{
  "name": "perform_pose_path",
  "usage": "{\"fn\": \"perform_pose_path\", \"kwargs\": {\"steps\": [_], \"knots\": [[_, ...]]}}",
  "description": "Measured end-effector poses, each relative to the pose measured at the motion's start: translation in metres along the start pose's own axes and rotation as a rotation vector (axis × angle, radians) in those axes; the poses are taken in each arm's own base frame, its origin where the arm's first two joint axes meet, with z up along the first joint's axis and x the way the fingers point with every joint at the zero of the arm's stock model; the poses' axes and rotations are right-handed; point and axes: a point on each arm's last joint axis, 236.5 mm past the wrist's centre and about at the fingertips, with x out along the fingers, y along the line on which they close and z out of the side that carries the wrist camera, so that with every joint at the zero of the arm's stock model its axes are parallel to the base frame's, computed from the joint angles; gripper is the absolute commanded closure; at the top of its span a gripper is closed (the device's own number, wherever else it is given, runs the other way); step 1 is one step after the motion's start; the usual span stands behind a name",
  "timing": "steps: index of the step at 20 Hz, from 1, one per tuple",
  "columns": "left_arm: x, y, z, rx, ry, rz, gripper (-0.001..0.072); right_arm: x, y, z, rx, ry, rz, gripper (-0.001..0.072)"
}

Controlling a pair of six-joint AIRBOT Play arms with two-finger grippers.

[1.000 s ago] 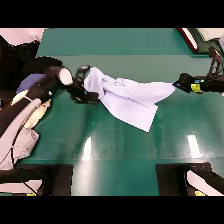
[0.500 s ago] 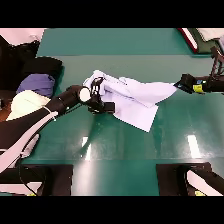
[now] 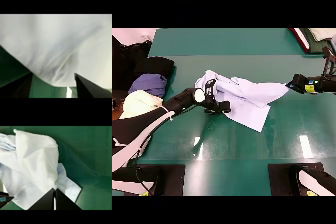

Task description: Fold the shirts.

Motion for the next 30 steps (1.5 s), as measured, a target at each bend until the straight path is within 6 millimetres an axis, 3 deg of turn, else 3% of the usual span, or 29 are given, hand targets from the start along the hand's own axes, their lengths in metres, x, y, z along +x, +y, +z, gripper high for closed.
{"fn": "perform_pose_path", "kwargs": {"steps": [1, 2, 3, 4, 9, 12, 15, 18, 20, 22, 24, 27, 30], "knots": [[0.002, -0.001, 0.001, -0.007, -0.001, -0.008, 0.0349, 0.0, 0.0, 0.0, 0.0, 0.0, 0.0, 0.07], [0.005, -0.001, 0.001, -0.008, -0.002, -0.011, 0.0469, 0.0, 0.0, 0.0, 0.0, 0.001, 0.0, 0.07], [0.005, -0.003, 0.003, -0.003, -0.006, -0.018, 0.0536, 0.0, 0.0, -0.001, 0.0, 0.003, 0.0, 0.07], [0.005, -0.007, 0.006, -0.001, -0.017, -0.03, 0.0667, 0.0, 0.0, -0.002, 0.0, 0.007, 0.0, 0.07], [-0.008, -0.028, 0.022, 0.065, -0.068, -0.075, 0.068, -0.002, 0.001, -0.006, -0.002, 0.022, 0.002, 0.07], [-0.051, -0.053, 0.039, 0.222, -0.147, -0.077, 0.068, -0.015, 0.009, -0.005, -0.026, -0.003, 0.011, 0.07], [-0.143, -0.085, 0.062, 0.433, -0.318, -0.039, 0.068, -0.048, 0.029, 0.006, -0.081, -0.093, 0.032, 0.07], [-0.268, -0.116, 0.071, 0.588, -0.557, -0.003, 0.068, -0.105, 0.064, 0.028, -0.169, -0.247, 0.066, 0.07], [-0.36, -0.133, 0.062, 0.647, -0.737, -0.014, 0.068, -0.149, 0.091, 0.041, -0.23, -0.363, 0.092, 0.07], [-0.44, -0.145, 0.042, 0.676, -0.893, -0.05, 0.068, -0.194, 0.116, 0.049, -0.287, -0.474, 0.116, 0.07], [-0.505, -0.151, 0.018, 0.692, -1.022, -0.095, 0.068, -0.234, 0.137, 0.05, -0.336, -0.568, 0.137, 0.07], [-0.568, -0.156, -0.014, 0.703, -1.142, -0.162, 0.068, -0.285, 0.159, 0.043, -0.399, -0.687, 0.144, 0.07], [-0.598, -0.163, -0.036, 0.72, -1.195, -0.232, 0.068, -0.32, 0.161, 0.035, -0.424, -0.777, 0.105, 0.07]]}}
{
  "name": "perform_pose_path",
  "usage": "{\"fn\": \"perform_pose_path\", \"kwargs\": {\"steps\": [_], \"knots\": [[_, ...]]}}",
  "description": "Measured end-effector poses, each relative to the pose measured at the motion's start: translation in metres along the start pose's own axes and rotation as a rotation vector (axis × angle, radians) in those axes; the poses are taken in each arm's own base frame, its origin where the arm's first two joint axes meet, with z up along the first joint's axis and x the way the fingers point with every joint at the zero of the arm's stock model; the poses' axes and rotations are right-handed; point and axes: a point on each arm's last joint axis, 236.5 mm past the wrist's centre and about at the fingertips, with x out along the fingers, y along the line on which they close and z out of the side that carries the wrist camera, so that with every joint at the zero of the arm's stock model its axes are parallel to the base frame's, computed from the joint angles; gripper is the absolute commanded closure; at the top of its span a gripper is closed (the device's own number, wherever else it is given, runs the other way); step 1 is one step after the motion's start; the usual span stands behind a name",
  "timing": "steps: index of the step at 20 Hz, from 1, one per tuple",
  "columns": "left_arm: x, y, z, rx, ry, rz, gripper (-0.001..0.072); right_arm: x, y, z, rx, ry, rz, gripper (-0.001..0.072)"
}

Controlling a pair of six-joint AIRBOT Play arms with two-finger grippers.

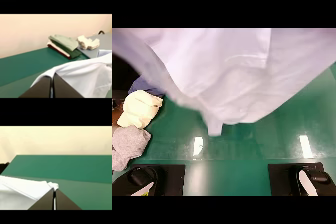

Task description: Fold the shirts.

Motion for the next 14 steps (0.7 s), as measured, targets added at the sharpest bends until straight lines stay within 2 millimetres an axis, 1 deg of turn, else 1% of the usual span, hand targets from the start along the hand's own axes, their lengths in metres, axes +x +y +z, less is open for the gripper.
{"fn": "perform_pose_path", "kwargs": {"steps": [2, 3, 5, 6, 7, 9, 13, 14], "knots": [[-0.005, -0.006, 0.008, -0.004, -0.023, -0.024, 0.068, -0.014, -0.002, 0.007, -0.006, -0.034, -0.033, 0.07], [-0.005, -0.008, 0.008, -0.004, -0.024, -0.03, 0.068, -0.018, -0.003, 0.009, -0.005, -0.044, -0.044, 0.07], [0.005, -0.007, 0.0, -0.003, 0.004, -0.03, 0.068, -0.015, -0.01, 0.007, 0.011, -0.031, -0.068, 0.07], [0.015, -0.004, -0.012, 0.001, 0.043, -0.019, 0.068, -0.01, -0.014, 0.003, 0.025, -0.01, -0.077, 0.07], [0.026, 0.001, -0.027, 0.008, 0.095, 0.0, 0.068, 0.0, -0.02, -0.004, 0.05, 0.03, -0.085, 0.07], [0.054, 0.021, -0.072, 0.039, 0.245, 0.069, 0.068, 0.024, -0.033, -0.029, 0.103, 0.145, -0.102, 0.07], [0.108, 0.078, -0.178, 0.133, 0.564, 0.248, 0.068, 0.087, -0.069, -0.092, 0.2, 0.416, -0.139, 0.07], [0.121, 0.089, -0.202, 0.152, 0.621, 0.278, 0.068, 0.102, -0.077, -0.107, 0.215, 0.469, -0.145, 0.07]]}}
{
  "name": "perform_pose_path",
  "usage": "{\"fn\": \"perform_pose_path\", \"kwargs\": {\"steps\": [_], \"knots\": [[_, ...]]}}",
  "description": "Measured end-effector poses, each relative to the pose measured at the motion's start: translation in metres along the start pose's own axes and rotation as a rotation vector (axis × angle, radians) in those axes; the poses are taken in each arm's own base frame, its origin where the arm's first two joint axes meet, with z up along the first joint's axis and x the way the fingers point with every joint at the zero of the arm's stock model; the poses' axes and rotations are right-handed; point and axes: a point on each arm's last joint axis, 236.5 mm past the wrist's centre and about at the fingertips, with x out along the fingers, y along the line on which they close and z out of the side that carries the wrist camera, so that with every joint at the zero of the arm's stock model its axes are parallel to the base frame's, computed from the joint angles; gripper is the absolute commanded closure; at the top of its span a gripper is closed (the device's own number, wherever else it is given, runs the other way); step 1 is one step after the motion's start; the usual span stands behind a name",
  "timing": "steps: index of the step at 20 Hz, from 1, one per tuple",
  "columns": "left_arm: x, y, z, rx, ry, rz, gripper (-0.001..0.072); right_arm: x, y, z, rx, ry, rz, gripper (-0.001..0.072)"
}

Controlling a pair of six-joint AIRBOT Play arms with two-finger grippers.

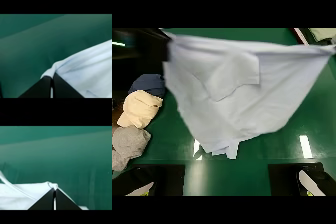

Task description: Fold the shirts.

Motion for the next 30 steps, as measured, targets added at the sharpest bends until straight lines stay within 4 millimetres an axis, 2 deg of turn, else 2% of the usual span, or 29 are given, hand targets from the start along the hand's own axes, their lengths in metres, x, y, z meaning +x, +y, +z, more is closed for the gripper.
{"fn": "perform_pose_path", "kwargs": {"steps": [3, 5, 6, 7, 8, 9, 10, 12, 15, 19, 25, 28, 30], "knots": [[0.082, 0.016, -0.03, 0.016, 0.128, 0.07, 0.0679, 0.073, -0.018, -0.02, 0.002, 0.166, -0.01, 0.07], [0.129, 0.029, -0.049, -0.036, 0.186, 0.073, 0.0672, 0.119, -0.023, -0.036, -0.002, 0.256, -0.004, 0.0699], [0.149, 0.035, -0.061, -0.078, 0.219, 0.064, 0.0467, 0.139, -0.024, -0.044, -0.002, 0.288, -0.002, 0.0699], [0.164, 0.043, -0.071, -0.124, 0.243, 0.055, 0.0209, 0.16, -0.025, -0.049, -0.003, 0.305, 0.002, 0.0686], [0.177, 0.053, -0.078, -0.175, 0.259, 0.051, 0.0134, 0.177, -0.027, -0.054, -0.002, 0.318, 0.003, 0.0472], [0.185, 0.063, -0.087, -0.225, 0.279, 0.047, 0.0134, 0.193, -0.027, -0.056, -0.001, 0.318, 0.007, 0.0245], [0.19, 0.073, -0.093, -0.267, 0.296, 0.047, 0.0134, 0.205, -0.028, -0.058, 0.002, 0.316, 0.007, 0.0221], [0.187, 0.094, -0.105, -0.335, 0.34, 0.055, 0.0135, 0.218, -0.032, -0.058, 0.009, 0.307, 0.004, 0.0222], [0.168, 0.113, -0.139, -0.352, 0.475, 0.077, 0.0175, 0.214, -0.038, -0.051, 0.01, 0.286, -0.003, 0.0222], [0.141, 0.106, -0.201, -0.365, 0.638, 0.071, 0.0175, 0.188, -0.034, -0.054, -0.038, 0.318, 0.008, 0.0223], [0.126, 0.039, -0.318, -0.549, 0.779, -0.07, 0.0175, 0.153, -0.025, -0.065, -0.073, 0.339, 0.021, 0.0223], [0.124, 0.019, -0.355, -0.63, 0.812, -0.101, 0.0175, 0.143, -0.027, -0.079, -0.069, 0.347, 0.017, 0.0223], [0.126, 0.007, -0.363, -0.646, 0.808, -0.118, 0.0175, 0.14, -0.029, -0.089, -0.064, 0.348, 0.014, 0.0223]]}}
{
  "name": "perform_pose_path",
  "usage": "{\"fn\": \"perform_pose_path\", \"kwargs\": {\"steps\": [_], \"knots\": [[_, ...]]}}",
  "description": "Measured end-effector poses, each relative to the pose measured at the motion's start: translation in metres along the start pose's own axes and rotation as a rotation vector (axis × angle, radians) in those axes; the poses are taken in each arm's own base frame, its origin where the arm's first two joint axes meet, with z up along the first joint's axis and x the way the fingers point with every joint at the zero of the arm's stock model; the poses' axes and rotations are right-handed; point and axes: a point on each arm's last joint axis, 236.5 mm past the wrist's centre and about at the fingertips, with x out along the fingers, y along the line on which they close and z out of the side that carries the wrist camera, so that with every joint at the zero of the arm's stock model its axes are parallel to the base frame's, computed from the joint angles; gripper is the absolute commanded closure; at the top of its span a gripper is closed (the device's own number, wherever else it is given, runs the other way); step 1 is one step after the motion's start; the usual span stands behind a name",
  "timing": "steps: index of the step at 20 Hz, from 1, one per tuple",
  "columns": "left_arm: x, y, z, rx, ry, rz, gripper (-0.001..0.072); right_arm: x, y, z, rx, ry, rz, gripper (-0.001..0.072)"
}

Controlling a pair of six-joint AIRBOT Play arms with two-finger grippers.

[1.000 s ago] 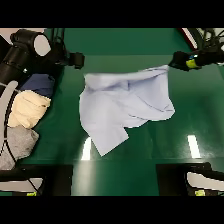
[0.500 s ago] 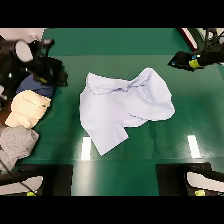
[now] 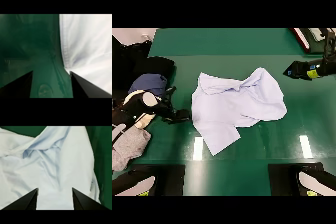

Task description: Fold the shirts.

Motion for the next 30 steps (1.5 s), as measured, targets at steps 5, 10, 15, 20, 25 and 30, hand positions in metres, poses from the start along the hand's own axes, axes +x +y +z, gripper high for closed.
{"fn": "perform_pose_path", "kwargs": {"steps": [5, 10, 15, 20, 25, 30], "knots": [[0.016, -0.025, -0.006, 0.053, -0.036, -0.024, 0.0175, 0.001, -0.003, -0.013, 0.011, -0.006, -0.005, 0.0223], [0.024, -0.031, -0.005, 0.038, -0.053, -0.021, 0.0175, 0.001, -0.004, -0.016, 0.014, -0.008, -0.005, 0.0229], [0.034, -0.034, -0.003, 0.016, -0.044, -0.032, 0.0665, 0.001, -0.004, -0.022, 0.014, 0.013, -0.005, 0.0229], [0.018, -0.052, 0.011, 0.093, -0.059, -0.057, 0.068, 0.0, -0.03, -0.048, 0.03, 0.13, -0.071, 0.0227], [-0.009, -0.076, 0.032, 0.182, -0.1, -0.089, 0.068, 0.02, -0.076, -0.093, 0.13, 0.326, -0.116, 0.0122], [-0.017, -0.082, 0.037, 0.208, -0.109, -0.096, 0.068, 0.066, -0.095, -0.149, 0.209, 0.472, -0.085, 0.0125]]}}
